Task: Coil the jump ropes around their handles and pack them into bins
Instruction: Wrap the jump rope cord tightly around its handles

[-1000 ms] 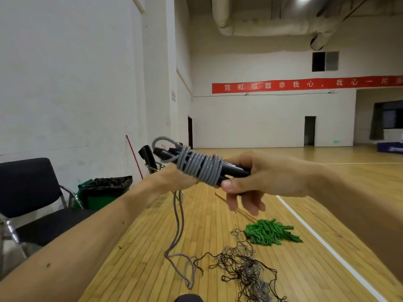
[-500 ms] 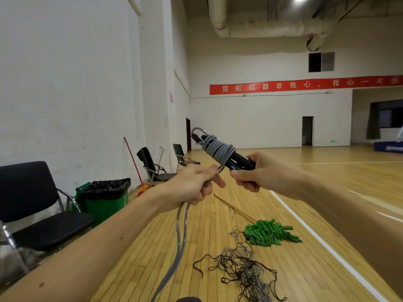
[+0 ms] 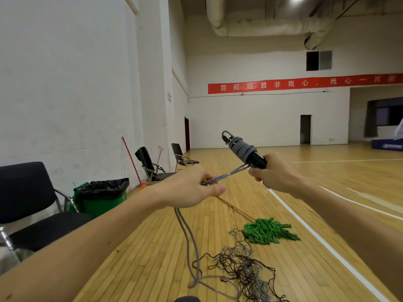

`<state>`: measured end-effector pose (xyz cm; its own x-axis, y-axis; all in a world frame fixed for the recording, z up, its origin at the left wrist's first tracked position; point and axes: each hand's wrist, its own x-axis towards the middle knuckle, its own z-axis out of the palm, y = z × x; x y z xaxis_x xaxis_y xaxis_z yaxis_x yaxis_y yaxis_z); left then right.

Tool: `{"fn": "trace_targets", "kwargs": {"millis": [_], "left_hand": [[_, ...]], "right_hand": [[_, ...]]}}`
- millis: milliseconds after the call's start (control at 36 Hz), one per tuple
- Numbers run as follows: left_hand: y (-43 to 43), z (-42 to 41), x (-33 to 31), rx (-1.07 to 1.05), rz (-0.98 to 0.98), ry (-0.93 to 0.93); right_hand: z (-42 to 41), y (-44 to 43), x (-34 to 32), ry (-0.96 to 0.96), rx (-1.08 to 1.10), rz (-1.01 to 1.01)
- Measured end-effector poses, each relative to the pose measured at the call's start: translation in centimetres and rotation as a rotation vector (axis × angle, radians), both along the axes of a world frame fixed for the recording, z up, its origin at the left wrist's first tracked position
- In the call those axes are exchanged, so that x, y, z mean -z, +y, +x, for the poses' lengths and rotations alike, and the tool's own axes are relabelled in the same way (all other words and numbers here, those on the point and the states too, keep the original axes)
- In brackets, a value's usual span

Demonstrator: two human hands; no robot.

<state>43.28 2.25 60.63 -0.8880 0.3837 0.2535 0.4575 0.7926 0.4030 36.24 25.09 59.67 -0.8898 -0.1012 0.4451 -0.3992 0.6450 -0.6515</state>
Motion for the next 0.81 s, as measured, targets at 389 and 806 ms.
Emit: {"fn": "trace_targets", "kwargs": {"millis": [389,806], "left_hand": [[-0.2,0.6,-1.5,-0.161,-0.692,0.728],[-0.3,-0.4,-5.0,0.038,-0.790,1.134]], "right_hand": [[0.4,-0.7,0.9,-0.153,0.125,0.314],[5.0,-2.9,0.0,-0.684,-0.423,0.794]]}}
